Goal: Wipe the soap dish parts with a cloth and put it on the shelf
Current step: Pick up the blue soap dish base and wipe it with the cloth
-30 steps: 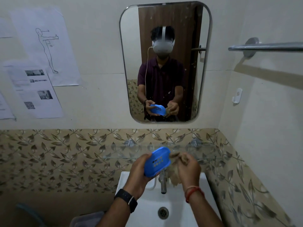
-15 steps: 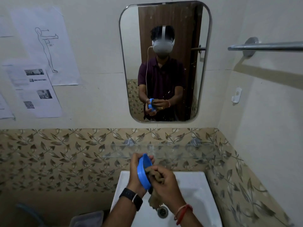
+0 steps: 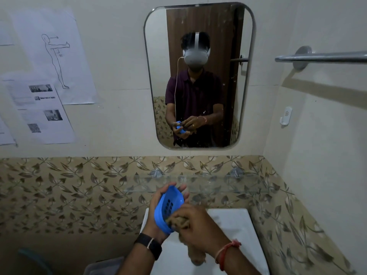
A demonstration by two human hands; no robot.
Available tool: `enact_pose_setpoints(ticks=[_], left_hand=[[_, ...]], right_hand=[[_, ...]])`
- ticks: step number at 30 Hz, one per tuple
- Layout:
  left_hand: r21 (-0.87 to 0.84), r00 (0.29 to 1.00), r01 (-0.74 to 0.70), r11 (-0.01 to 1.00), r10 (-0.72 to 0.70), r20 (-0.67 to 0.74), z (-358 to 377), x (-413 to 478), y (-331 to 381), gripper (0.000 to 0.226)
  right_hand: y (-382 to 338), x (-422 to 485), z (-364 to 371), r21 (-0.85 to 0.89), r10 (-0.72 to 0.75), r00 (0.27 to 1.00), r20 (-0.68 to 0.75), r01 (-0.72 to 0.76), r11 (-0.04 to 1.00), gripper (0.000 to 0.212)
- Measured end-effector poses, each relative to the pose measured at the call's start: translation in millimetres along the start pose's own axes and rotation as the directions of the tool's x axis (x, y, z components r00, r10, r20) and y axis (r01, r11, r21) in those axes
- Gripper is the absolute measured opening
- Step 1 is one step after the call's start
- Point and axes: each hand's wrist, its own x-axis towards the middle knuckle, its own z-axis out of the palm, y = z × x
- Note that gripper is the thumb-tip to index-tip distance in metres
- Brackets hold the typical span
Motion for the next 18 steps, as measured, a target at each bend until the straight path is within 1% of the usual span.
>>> enact_pose_setpoints(ticks=[1,2,3,4,5,6,7,8,9,10,11,12,13,14,15,17,18], left_hand=[[0.01,1.0,0.003,1.0,-0.003,0.021,1,-1,-2,0.031],[0.018,0.999,0.011,1.0,-0.012,0.05,3,-2,-4,0.029],[0.034,0.997,0.018,0.999,-0.02,0.077,3,-2,-8,0.03],[0.053,0.994,0.023,0.998,-0.029,0.104,4,-2,-10,0.032],[0.066,0.991,0.025,0.998,-0.033,0.127,6,-3,-11,0.036],[0.064,0.988,0.029,0.998,-0.038,0.147,8,-4,-10,0.044],[0.065,0.987,0.031,0.997,-0.041,0.155,7,-3,-8,0.052],[0.072,0.986,0.036,0.997,-0.047,0.157,7,-1,-5,0.057],[0.073,0.986,0.041,0.996,-0.052,0.16,6,1,-1,0.054],[0.064,0.987,0.046,0.997,-0.055,0.15,5,2,2,0.045],[0.054,0.991,0.043,0.998,-0.05,0.123,3,4,5,0.036],[0.05,0.995,0.037,0.998,-0.042,0.092,0,5,6,0.032],[0.053,0.997,0.037,0.998,-0.041,0.072,-2,6,7,0.031],[0.054,0.997,0.037,0.998,-0.041,0.065,-2,5,6,0.03],[0.05,0.997,0.037,0.998,-0.04,0.067,-1,3,4,0.029],[0.043,0.996,0.032,0.999,-0.036,0.083,2,0,-3,0.029],[0.047,0.996,0.029,0.998,-0.033,0.087,3,0,-8,0.031]], right_hand=[[1,4,-1,-0.091,-0.005,0.998,-0.064,-0.001,0.996,0.022],[1,8,-2,-0.163,-0.002,0.985,-0.17,-0.027,0.986,0.023],[0,13,-5,-0.186,0.029,0.956,-0.292,-0.087,0.979,0.021],[-2,17,-7,-0.17,0.066,0.912,-0.404,-0.146,0.975,0.018],[-3,20,-8,-0.145,0.08,0.87,-0.487,-0.17,0.975,0.016],[-5,22,-8,-0.119,0.068,0.844,-0.533,-0.154,0.981,0.016],[-8,22,-5,-0.083,0.061,0.844,-0.533,-0.124,0.989,0.018],[-12,21,-3,-0.023,0.053,0.87,-0.489,-0.074,0.997,0.022],[-15,18,0,0.065,0.056,0.913,-0.404,-0.032,0.997,0.026],[-18,13,3,0.172,0.058,0.956,-0.286,-0.008,0.985,0.029],[-19,9,3,0.247,0.054,0.985,-0.166,-0.011,0.969,0.029],[-18,5,2,0.265,0.054,0.997,-0.058,-0.037,0.964,0.026],[-15,3,0,0.213,0.066,0.998,0.01,-0.067,0.975,0.023],[-11,4,-3,0.14,0.098,0.995,0.028,-0.101,0.985,0.021],[-8,6,-5,0.069,0.143,0.99,-0.013,-0.142,0.988,0.02],[-7,13,-10,0.008,0.232,0.953,-0.193,-0.235,0.972,0.023],[-8,17,-12,-0.011,0.243,0.924,-0.295,-0.257,0.966,0.023]])
